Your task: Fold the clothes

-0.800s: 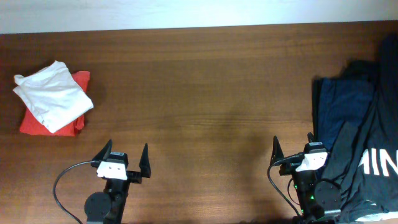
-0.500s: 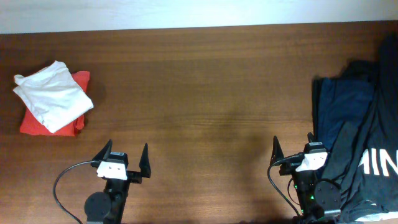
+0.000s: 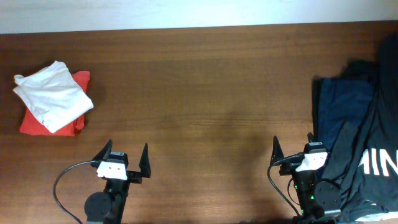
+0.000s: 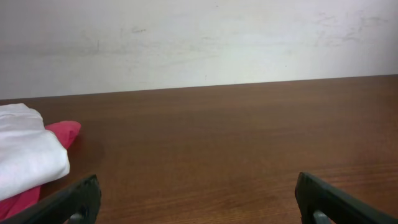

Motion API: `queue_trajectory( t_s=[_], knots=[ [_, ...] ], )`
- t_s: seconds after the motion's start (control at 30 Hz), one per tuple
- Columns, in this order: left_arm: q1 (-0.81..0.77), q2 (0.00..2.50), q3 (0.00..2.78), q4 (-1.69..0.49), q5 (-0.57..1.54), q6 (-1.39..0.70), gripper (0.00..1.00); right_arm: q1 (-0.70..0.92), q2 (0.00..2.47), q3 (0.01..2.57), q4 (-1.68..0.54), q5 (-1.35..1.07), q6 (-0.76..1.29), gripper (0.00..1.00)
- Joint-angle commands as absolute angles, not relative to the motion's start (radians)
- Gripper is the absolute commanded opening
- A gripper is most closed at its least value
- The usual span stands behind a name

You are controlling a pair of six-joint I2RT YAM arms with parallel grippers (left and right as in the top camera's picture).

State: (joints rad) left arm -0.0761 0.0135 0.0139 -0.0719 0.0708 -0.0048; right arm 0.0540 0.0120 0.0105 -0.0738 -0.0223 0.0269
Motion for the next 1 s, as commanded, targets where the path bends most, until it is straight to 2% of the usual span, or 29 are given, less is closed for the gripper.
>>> queue_trajectory(
  t_s=[0.0, 0.33, 0.43, 0.6, 0.77, 0.97],
  knots=[
    [-0.071, 0.006, 0.009, -0.076, 0.060, -0.004, 0.99, 0.059, 0.006, 0.006, -0.078, -0.014, 0.031, 0.99],
    [-0.071, 0.006, 0.009, -0.076, 0.060, -0.004, 0.99, 0.059, 0.006, 0.006, -0.070, -0.018, 0.035, 0.99],
    [-0.071, 0.006, 0.009, -0.076, 0.060, -0.009, 0.99, 0.059, 0.006, 0.006, -0.073, -0.017, 0.152, 0.99],
    [-0.071, 0.008, 0.077, -0.150, 0.101, -0.015, 0.99, 0.059, 0.016, 0.085, -0.167, -0.013, 0.159, 0.99],
    [-0.071, 0.127, 0.208, -0.299, 0.102, -0.015, 0.99, 0.059, 0.181, 0.251, -0.337, -0.010, 0.167, 0.99],
    [-0.071, 0.482, 0.443, -0.377, 0.102, -0.015, 0.99, 0.059, 0.574, 0.567, -0.574, -0.014, 0.167, 0.99]
  ],
)
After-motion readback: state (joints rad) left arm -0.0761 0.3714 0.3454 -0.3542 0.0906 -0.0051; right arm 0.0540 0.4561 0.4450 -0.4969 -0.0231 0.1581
